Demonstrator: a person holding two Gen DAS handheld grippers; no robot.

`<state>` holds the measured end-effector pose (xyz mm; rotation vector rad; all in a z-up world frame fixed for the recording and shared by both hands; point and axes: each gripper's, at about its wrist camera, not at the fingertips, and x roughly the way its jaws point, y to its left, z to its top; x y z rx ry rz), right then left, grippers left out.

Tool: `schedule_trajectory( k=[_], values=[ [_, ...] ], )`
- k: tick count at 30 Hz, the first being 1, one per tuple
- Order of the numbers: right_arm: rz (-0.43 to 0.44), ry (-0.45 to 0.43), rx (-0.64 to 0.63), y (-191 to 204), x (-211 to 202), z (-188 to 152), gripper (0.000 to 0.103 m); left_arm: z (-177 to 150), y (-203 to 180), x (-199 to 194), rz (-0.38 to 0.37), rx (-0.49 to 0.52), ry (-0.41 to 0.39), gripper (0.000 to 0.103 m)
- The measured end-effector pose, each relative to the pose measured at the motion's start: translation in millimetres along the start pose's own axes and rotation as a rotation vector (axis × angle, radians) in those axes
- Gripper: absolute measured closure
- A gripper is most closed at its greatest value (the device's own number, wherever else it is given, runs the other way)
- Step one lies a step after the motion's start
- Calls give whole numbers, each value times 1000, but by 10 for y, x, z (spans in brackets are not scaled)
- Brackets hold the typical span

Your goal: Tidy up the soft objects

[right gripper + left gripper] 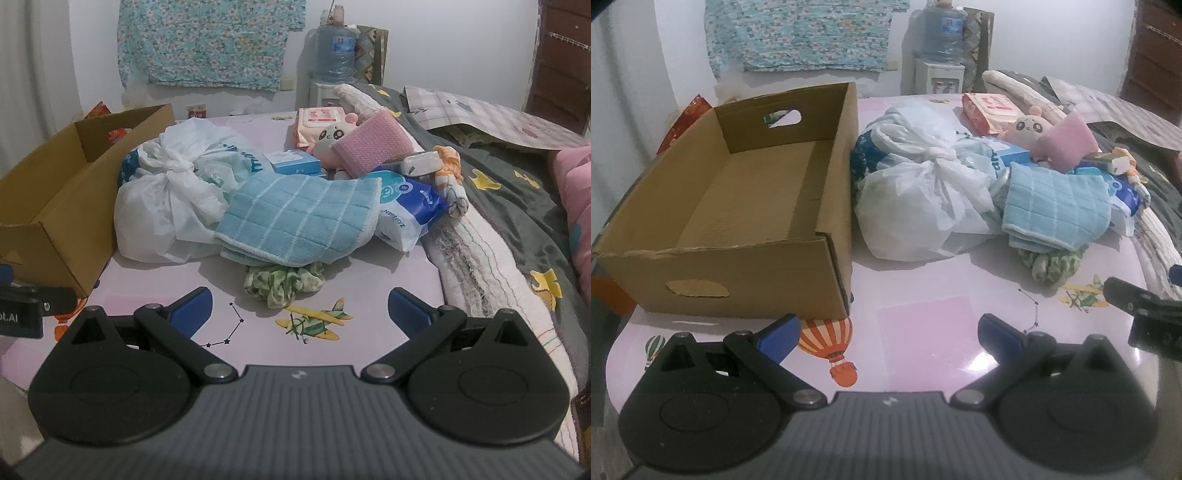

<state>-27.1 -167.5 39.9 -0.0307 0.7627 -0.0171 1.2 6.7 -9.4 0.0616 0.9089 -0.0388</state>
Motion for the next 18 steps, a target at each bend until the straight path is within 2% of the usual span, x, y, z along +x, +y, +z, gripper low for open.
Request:
schedule_trajectory(
  k=[18],
  values=[
    [-15,5,-6,-9,-5,10,1,17,-56,-14,-24,28,-5,0]
  ],
)
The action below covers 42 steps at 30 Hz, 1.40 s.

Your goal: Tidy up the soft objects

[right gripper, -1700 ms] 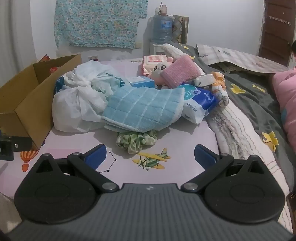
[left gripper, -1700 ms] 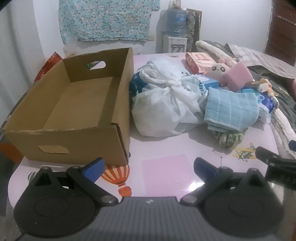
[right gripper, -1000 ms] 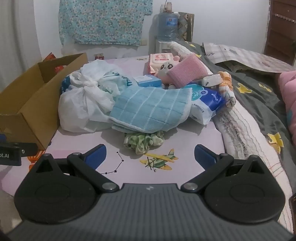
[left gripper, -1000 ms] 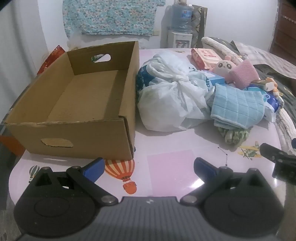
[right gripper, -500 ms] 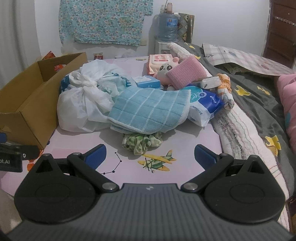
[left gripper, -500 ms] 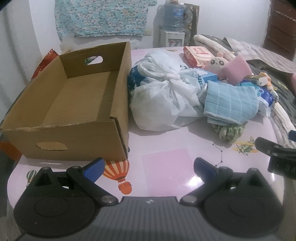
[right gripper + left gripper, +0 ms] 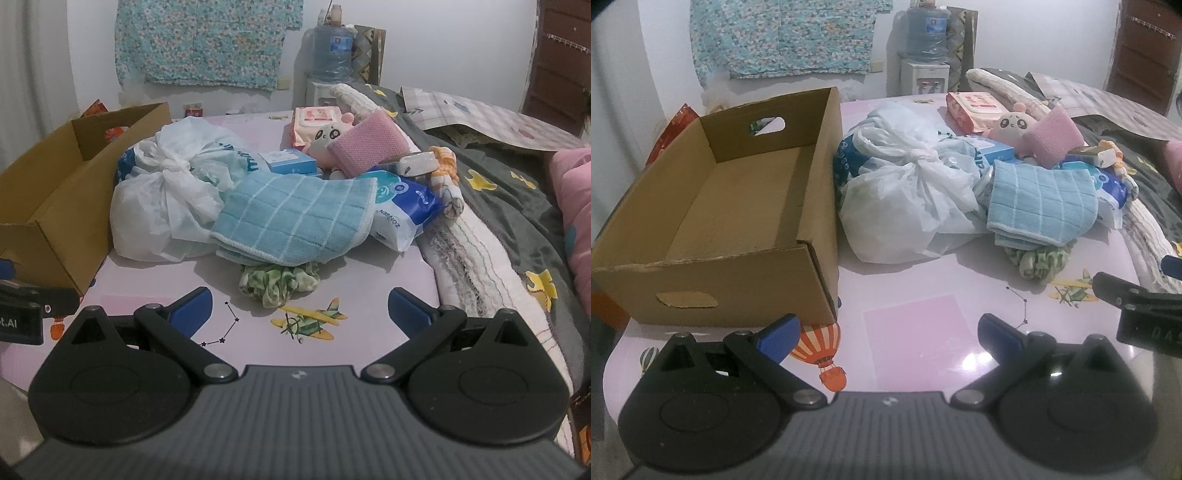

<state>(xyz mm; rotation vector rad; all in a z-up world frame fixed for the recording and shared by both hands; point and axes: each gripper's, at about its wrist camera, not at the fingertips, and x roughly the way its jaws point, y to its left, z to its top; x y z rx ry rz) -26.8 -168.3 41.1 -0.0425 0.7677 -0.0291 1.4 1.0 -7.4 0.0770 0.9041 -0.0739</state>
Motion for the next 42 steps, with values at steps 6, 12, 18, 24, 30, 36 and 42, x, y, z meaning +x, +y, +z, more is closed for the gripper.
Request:
schedule_trajectory(
  k=[6,12,18,24,30,36,42],
  values=[
    [0,1,0,3,3,-2,1,11,5,8,0,0,5,0],
    [2,3,-2,14,18,-7,1,10,1,8,0,-1,5,0],
    [1,5,-1,19,29,-8,1,-6,30,31,-2,-5,9,0],
    [2,7,-3,23,45,-6,1,-7,34,38,-1,-6,11,0],
    [1,7,-4,31,44,1,1,-10,55,55,-1,-8,14,0],
    [2,8,-7,34,62,10,1,-8,54,54,-1,-8,14,0],
    [2,9,-8,38,70,13,1,-2,68,64,0,-11,16,0]
  ],
)
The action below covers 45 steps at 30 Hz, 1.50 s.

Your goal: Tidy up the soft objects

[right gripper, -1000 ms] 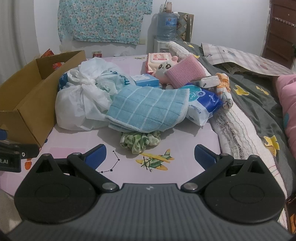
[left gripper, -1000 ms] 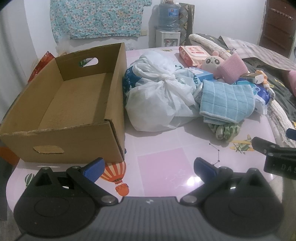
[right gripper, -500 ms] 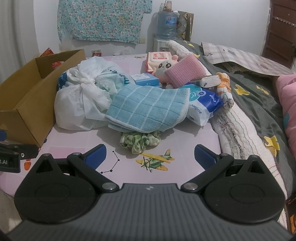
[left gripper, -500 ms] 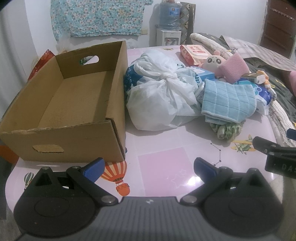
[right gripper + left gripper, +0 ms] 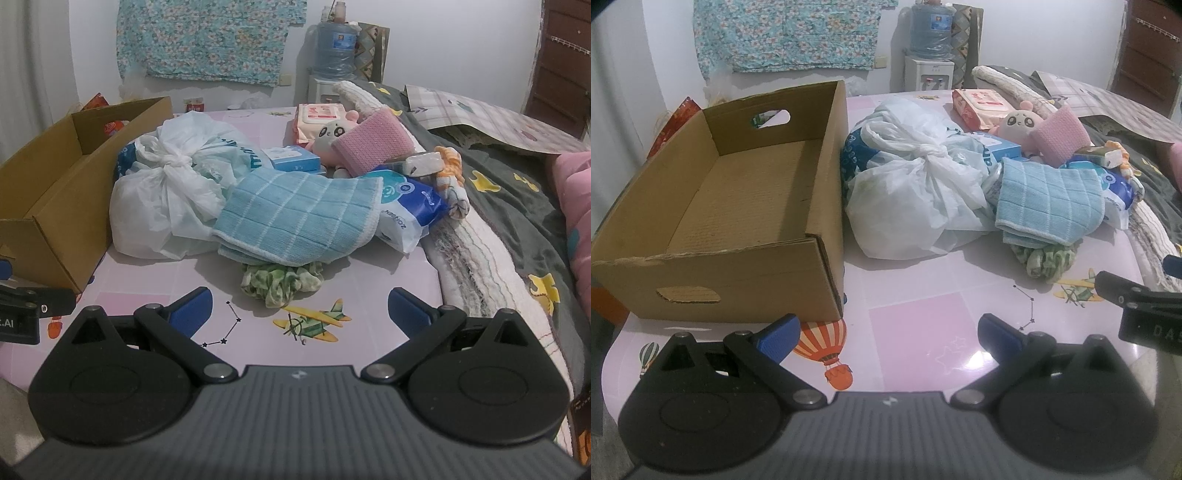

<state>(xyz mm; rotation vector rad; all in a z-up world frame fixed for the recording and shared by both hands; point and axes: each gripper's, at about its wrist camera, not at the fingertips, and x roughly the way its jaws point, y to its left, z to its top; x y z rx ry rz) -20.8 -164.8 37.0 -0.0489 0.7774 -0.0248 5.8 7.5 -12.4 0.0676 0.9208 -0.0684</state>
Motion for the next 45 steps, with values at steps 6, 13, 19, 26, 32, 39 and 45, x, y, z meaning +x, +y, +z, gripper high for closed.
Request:
schedule_trajectory(
  k=[6,13,19,26,32,39,45],
  values=[
    [1,2,3,12,23,-3,1,10,-4,10,1,0,5,0],
    [9,10,55,-121,86,-72,1,19,-82,37,-7,21,-9,0],
    [40,-35,114,-322,98,-121,1,72,-198,66,-52,43,-39,0],
    [120,-144,277,-757,131,-100,1,215,-355,26,-185,91,-175,0],
    [240,-152,432,-1084,418,-18,2,390,-588,144,-292,118,-242,3],
    [329,-91,539,-1173,920,57,8,569,-859,587,-352,119,-133,36],
    [372,-82,597,-1191,1193,80,28,693,-913,925,-309,64,-96,35]
  ],
)
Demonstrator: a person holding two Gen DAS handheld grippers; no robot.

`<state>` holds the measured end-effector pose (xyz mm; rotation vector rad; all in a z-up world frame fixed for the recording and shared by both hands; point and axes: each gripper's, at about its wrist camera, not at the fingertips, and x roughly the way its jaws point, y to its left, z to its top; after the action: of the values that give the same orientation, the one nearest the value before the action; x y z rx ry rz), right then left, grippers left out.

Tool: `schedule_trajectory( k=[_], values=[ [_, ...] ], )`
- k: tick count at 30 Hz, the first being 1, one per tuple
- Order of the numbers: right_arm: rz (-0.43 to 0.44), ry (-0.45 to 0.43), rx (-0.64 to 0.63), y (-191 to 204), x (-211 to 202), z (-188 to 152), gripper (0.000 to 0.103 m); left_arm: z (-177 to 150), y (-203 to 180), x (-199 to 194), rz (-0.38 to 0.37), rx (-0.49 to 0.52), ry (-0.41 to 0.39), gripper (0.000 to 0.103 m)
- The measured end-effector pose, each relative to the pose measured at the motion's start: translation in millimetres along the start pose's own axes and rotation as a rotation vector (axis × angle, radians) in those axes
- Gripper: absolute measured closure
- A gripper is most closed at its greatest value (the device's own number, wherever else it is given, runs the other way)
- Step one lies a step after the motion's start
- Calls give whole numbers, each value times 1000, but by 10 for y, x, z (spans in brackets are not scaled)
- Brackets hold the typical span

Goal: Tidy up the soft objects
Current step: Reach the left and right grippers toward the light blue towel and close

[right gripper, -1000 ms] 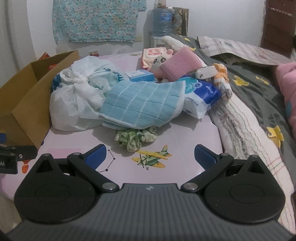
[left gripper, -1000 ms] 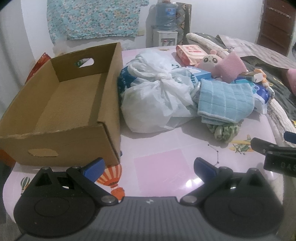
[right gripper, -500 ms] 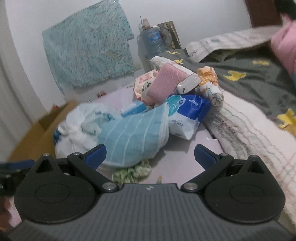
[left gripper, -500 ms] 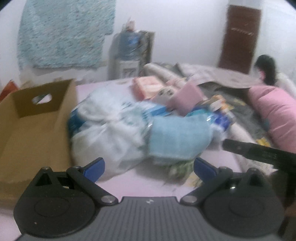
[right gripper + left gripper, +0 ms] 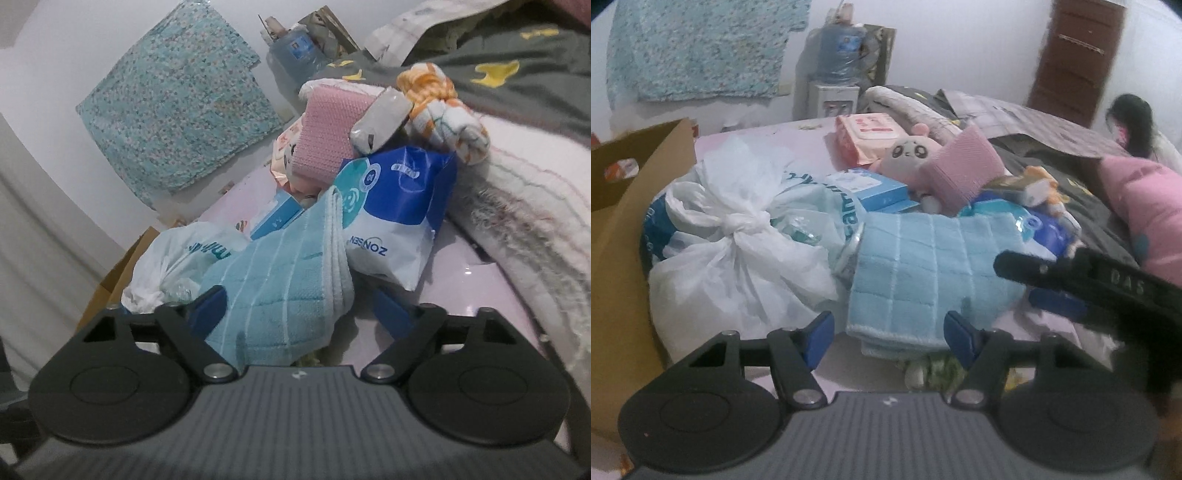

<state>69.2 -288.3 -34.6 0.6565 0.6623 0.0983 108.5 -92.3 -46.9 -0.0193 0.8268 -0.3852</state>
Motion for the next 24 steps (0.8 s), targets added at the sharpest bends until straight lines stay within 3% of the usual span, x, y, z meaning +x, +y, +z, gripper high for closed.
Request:
schedule_trajectory(
  k=[3,5,7,9,14,20,24],
  values=[
    [26,9,43,-55,71,-7,49,74,40,109,-8,-26,6,33],
    [41,3,56,-80,76,-19,60,121,71,187,-25,-46,15,37],
    [54,-9,56,-85,45,-32,70,156,94,231,-46,-71,27,45],
    [62,-18,41,-77,7,-35,78,164,107,246,-65,-78,32,68],
    [105,-35,2,-9,-118,-11,85,153,105,168,-109,-74,16,93],
    [208,-57,-65,195,-332,46,88,161,80,-163,-156,-69,-36,94],
    [296,-10,-79,320,-501,26,88,118,124,-485,-186,-71,-48,94]
  ],
)
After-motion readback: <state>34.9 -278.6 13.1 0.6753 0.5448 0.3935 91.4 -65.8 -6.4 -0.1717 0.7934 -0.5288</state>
